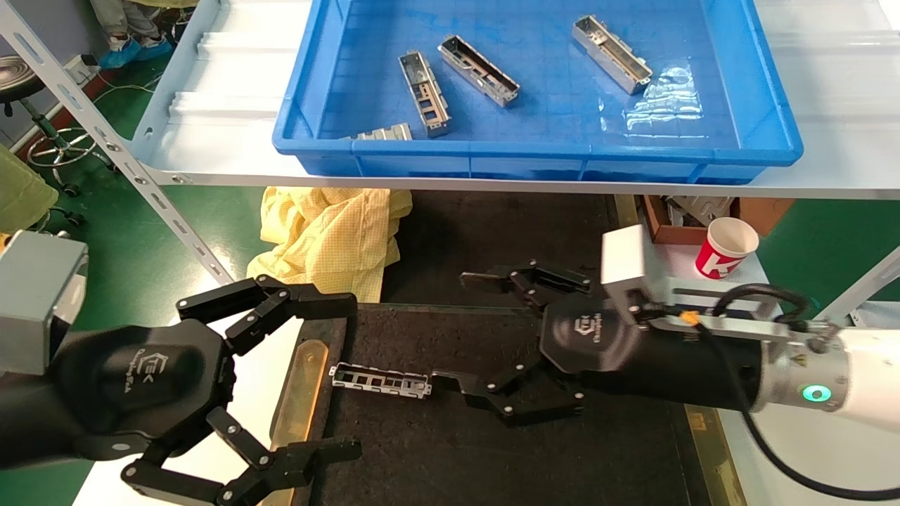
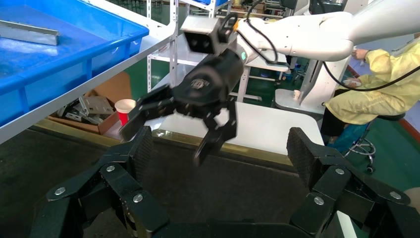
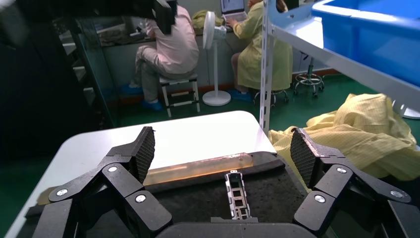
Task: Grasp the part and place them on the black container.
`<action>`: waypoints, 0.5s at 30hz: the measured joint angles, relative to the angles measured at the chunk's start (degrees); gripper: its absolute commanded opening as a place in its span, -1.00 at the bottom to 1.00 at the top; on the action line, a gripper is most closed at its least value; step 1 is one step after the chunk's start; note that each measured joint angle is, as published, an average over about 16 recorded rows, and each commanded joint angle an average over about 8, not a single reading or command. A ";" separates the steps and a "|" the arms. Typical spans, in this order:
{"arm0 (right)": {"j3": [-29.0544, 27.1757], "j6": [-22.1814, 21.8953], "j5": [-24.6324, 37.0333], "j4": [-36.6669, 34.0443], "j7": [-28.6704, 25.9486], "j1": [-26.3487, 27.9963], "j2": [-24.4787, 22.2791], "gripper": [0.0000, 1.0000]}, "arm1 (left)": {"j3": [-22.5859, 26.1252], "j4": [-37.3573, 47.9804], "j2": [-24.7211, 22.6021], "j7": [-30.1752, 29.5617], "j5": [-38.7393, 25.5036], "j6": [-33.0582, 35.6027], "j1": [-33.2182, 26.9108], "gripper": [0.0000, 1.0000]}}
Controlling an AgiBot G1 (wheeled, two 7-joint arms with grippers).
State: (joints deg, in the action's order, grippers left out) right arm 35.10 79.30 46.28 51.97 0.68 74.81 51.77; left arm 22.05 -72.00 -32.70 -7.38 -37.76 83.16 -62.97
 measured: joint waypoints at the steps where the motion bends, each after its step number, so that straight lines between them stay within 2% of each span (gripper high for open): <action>1: -0.78 0.26 -0.18 0.88 -0.47 -0.54 -0.68 1.00 | 0.00 0.00 0.00 0.00 0.00 0.00 0.00 1.00; 15: -11.76 3.94 -2.73 13.32 -7.04 -8.16 -10.32 1.00 | 0.00 0.00 0.00 0.00 0.00 0.00 0.00 1.00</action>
State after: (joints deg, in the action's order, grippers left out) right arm 23.34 83.24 43.56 65.28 -6.36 66.65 41.45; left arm 22.06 -72.00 -32.70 -7.38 -37.76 83.16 -62.97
